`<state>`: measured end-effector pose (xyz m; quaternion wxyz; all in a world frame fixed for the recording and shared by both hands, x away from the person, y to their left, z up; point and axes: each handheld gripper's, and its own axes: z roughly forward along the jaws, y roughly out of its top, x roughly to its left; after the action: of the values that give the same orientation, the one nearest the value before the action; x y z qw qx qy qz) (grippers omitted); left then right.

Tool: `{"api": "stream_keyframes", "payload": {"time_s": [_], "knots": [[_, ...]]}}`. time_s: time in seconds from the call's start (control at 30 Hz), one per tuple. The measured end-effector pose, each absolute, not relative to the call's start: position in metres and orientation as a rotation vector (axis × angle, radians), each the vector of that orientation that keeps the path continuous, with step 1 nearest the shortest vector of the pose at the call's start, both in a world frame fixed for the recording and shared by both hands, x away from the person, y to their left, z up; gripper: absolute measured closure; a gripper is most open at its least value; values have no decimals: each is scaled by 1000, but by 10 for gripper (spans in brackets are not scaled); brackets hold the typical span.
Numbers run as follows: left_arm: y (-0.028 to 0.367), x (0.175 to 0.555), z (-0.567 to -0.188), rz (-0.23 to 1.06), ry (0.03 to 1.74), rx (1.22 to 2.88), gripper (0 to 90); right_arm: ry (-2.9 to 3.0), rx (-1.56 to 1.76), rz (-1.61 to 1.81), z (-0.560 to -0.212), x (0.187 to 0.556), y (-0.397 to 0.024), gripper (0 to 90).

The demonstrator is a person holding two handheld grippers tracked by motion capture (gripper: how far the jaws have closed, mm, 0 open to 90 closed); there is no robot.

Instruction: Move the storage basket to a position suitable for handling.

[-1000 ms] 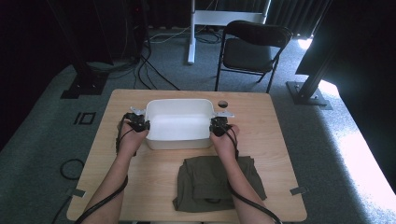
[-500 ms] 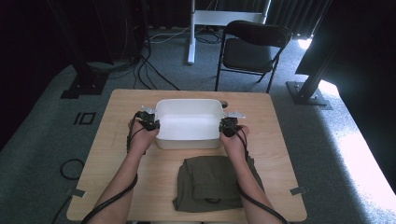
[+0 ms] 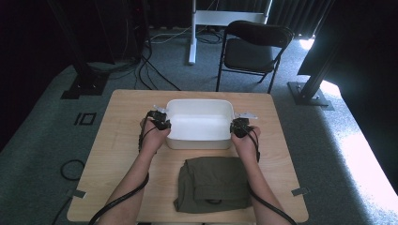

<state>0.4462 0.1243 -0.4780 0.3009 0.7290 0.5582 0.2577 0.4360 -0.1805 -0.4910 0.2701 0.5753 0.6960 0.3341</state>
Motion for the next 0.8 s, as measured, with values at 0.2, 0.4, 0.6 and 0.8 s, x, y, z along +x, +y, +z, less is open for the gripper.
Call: {"api": "stream_keyframes", "payload": {"time_s": [0.2, 0.4, 0.6, 0.8], "knots": [[110, 449, -477, 695, 1461, 1967, 802, 1869, 1560, 889, -491, 436, -193, 827], [98, 451, -477, 681, 1462, 1970, 801, 1862, 1568, 891, -491, 435, -205, 827], [87, 452, -477, 669, 1456, 1972, 801, 1860, 1573, 881, -490, 435, -217, 827], [75, 453, -477, 663, 1448, 1982, 800, 1858, 1584, 879, -490, 436, -229, 828]]}}
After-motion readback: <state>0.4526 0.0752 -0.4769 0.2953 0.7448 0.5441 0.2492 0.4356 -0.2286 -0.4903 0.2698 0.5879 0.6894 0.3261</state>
